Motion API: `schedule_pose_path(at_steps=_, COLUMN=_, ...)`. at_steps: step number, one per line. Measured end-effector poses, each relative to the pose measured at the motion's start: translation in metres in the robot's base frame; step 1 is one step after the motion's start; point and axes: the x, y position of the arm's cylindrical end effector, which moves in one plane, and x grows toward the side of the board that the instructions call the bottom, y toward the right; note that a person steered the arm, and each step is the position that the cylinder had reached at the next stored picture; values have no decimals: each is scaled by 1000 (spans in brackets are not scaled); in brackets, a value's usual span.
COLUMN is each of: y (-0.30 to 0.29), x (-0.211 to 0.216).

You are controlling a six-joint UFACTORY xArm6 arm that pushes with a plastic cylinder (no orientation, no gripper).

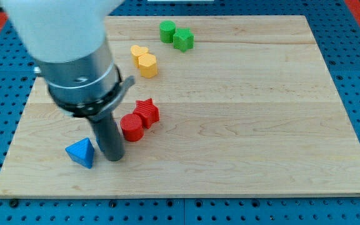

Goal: Move the red circle and red star to the center

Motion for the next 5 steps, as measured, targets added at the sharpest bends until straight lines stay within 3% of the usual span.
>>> schedule_pose_path(at_steps=2, y=-14, x=-43)
schedule_pose_path(at_steps=3, y=1, x=-54)
schedule_pose_path(at_steps=5, y=39, x=-113)
